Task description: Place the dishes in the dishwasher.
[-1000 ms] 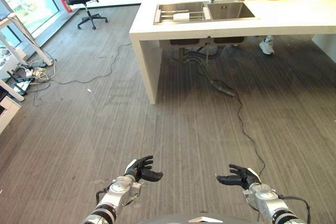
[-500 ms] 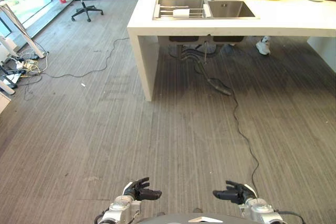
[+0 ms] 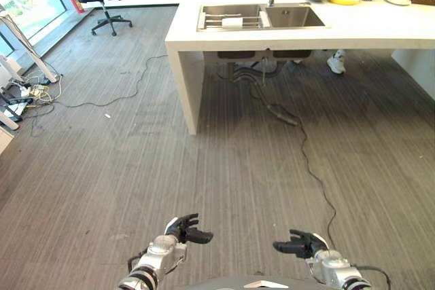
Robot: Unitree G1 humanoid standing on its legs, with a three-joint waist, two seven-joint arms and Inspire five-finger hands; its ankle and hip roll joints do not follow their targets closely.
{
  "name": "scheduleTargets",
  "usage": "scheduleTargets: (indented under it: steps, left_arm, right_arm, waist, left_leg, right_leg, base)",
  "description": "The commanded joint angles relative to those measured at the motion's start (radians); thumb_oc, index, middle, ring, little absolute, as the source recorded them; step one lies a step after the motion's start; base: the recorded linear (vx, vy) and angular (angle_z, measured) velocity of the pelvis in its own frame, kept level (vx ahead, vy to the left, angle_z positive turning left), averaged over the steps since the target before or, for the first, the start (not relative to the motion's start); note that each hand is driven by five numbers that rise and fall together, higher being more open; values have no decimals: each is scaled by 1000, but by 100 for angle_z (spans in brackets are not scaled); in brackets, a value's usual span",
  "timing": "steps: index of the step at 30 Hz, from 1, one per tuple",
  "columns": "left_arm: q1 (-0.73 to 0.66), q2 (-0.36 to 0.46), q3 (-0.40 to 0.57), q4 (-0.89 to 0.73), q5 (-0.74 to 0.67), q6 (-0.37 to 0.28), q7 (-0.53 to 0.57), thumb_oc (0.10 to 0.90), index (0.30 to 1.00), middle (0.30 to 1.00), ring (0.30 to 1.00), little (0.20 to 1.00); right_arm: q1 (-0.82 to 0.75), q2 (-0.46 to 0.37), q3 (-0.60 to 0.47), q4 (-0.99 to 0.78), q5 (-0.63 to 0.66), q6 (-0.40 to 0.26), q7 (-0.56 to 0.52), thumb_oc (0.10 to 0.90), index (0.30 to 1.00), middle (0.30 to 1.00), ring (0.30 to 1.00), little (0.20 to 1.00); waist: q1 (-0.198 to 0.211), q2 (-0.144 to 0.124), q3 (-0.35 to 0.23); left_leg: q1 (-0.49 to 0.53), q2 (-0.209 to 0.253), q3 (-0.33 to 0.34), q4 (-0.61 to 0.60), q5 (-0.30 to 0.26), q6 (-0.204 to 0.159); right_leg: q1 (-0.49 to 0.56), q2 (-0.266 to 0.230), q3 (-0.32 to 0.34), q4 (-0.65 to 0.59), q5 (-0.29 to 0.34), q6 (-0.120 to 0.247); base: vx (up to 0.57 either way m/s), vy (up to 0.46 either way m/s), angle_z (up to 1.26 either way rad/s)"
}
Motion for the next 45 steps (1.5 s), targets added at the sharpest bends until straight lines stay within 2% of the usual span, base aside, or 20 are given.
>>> scheduleTargets:
  steps: [1,5,12,15,18,21,26,32,34,35,36,37,38,39,40,41,42,43,44,45]
  left_arm:
    - [-87,4,-21,12,10,-38,4,800,900,900,900,900]
    - [-102,1,-30,21,8,-34,5,800,900,900,900,900]
    - [-88,0,-13,48,-2,-32,7,800,900,900,900,900]
    - [-78,2,-10,33,-7,-33,5,800,900,900,900,900]
    - [-75,6,-9,23,-13,-32,7,800,900,900,900,900]
    - [-70,11,-7,-7,-25,-31,11,800,900,900,900,900]
    - [-71,26,-7,-71,-57,-28,21,800,900,900,900,900]
    - [-59,37,-2,-109,-83,-30,23,800,900,900,900,900]
    - [-64,40,-1,-111,-91,-36,27,800,900,900,900,900]
    - [-64,40,-1,-111,-91,-36,27,800,900,900,900,900]
    - [-65,41,-1,-126,-108,-31,31,800,900,900,900,900]
    - [-69,43,-1,-145,-122,-32,37,800,900,900,900,900]
    - [-93,40,-11,-172,-147,-30,47,800,900,900,900,900]
    - [-110,36,-16,-179,-159,-33,67,800,900,900,900,900]
    - [-117,35,-9,-189,-166,-37,76,800,900,900,900,900]
    - [-116,35,-10,-190,-166,-36,76,800,900,900,900,900]
    - [-113,40,2,-217,-163,-47,83,800,900,900,900,900]
    - [-113,40,2,-217,-163,-47,83,800,900,900,900,900]
    - [-96,57,20,-275,-156,-65,84,800,900,900,900,900]
    - [-87,63,28,-283,-147,-69,88,800,900,900,900,900]
  right_arm:
    - [-69,-8,34,3,41,-29,-8,800,900,900,900,900]
    - [-91,3,39,42,48,-23,-5,800,900,900,900,900]
    - [-87,18,50,85,28,-17,2,800,900,900,900,900]
    - [-82,23,51,86,24,-17,8,800,900,900,900,900]
    - [-80,25,51,83,29,-16,8,800,900,900,900,900]
    - [-73,25,47,77,37,-17,4,800,900,900,900,900]
    - [-94,27,56,71,32,-16,6,800,900,900,900,900]
    - [-71,19,67,38,34,-17,5,800,900,900,900,900]
    - [-74,14,70,36,49,-18,7,800,900,900,900,900]
    - [-74,14,70,36,49,-18,7,800,900,900,900,900]
    - [-79,12,67,28,80,-17,4,800,900,900,900,900]
    - [-85,11,62,17,123,-21,8,800,900,900,900,900]
    - [-88,-5,63,-42,155,-26,-8,800,900,900,900,900]
    - [-86,-17,50,-70,183,-27,-33,800,900,900,900,900]
    - [-77,-18,39,-84,206,-28,-38,800,900,900,900,900]
    - [-76,-19,39,-85,206,-27,-38,800,900,900,900,900]
    - [-64,-23,37,-108,215,-37,-37,800,900,900,900,900]
    - [-64,-23,37,-108,215,-37,-37,800,900,900,900,900]
    - [-46,-39,37,-150,217,-50,-24,800,900,900,900,900]
    - [-45,-43,35,-153,212,-58,-25,800,900,900,900,900]
  waist:
    - [12,-48,6]
    - [12,-42,25]
    - [15,-47,13]
    - [13,-44,27]
    - [13,-43,40]
    - [15,-42,47]
    - [35,-43,50]
    - [35,-58,35]
    - [34,-70,39]
    - [34,-70,39]
    - [39,-73,54]
    - [42,-77,68]
    - [52,-80,117]
    - [58,-87,140]
    - [65,-88,140]
    - [66,-87,141]
    - [78,-76,138]
    - [78,-76,138]
    - [109,-58,129]
    - [125,-56,131]
  left_leg:
    - [-13,-24,33,3,-32,-8]
    - [-12,-27,30,3,-31,0]
    - [-10,-36,40,3,-39,2]
    - [-11,-36,38,3,-43,11]
    - [-5,-34,33,3,-42,12]
    - [-1,-28,34,3,-35,7]
    - [-19,-9,58,3,-23,-4]
    - [-22,16,48,39,-31,-38]
    - [-49,32,29,146,-72,-50]
    - [-49,32,29,146,-72,-50]
    - [-82,35,22,242,-94,-55]
    - [-145,41,14,370,-87,-57]
    - [-313,78,-1,666,7,-86]
    - [-401,100,33,738,50,-89]
    - [-446,104,60,712,43,-86]
    - [-445,105,60,716,39,-86]
    - [-462,99,92,594,34,-81]
    - [-462,99,92,594,34,-81]
    - [-455,81,97,334,112,-90]
    - [-477,79,108,211,142,-101]
  right_leg:
    - [-24,-121,51,93,-1,157]
    - [-48,-124,49,133,0,160]
    - [-28,-133,32,95,-4,160]
    - [-71,-139,37,188,-8,164]
    - [-85,-139,44,219,2,166]
    - [-81,-134,35,209,1,161]
    - [-76,-154,-66,216,-9,162]
    - [-29,-104,-54,131,-53,121]
    - [-16,-82,-42,109,-69,96]
    - [-16,-82,-42,109,-69,96]
    - [-11,-71,-25,113,-86,79]
    - [-10,-60,-16,110,-93,60]
    - [14,-40,-9,114,-123,19]
    - [52,-32,-20,92,-140,2]
    - [80,-28,-26,63,-147,5]
    - [83,-26,-26,60,-147,5]
    - [113,-12,-23,27,-155,18]
    - [113,-12,-23,27,-155,18]
    - [145,5,0,-14,-162,39]
    - [173,11,8,-35,-173,50]
  base:
    - [-21,75,3]
    - [-7,36,2]
    - [32,19,2]
    - [-3,17,-3]
    - [1,3,-3]
    - [49,-52,7]
    - [3,-101,-1]
    - [47,-183,-7]
    - [35,-174,4]
    - [22,-164,-2]
    - [-8,-173,2]
    - [-24,-410,-3]
    - [72,-479,1]
    - [174,-398,29]
    - [194,-159,51]
    - [265,-6,41]
    - [176,20,10]
    - [453,104,-22]
    - [445,114,-23]
    - [747,172,-105]
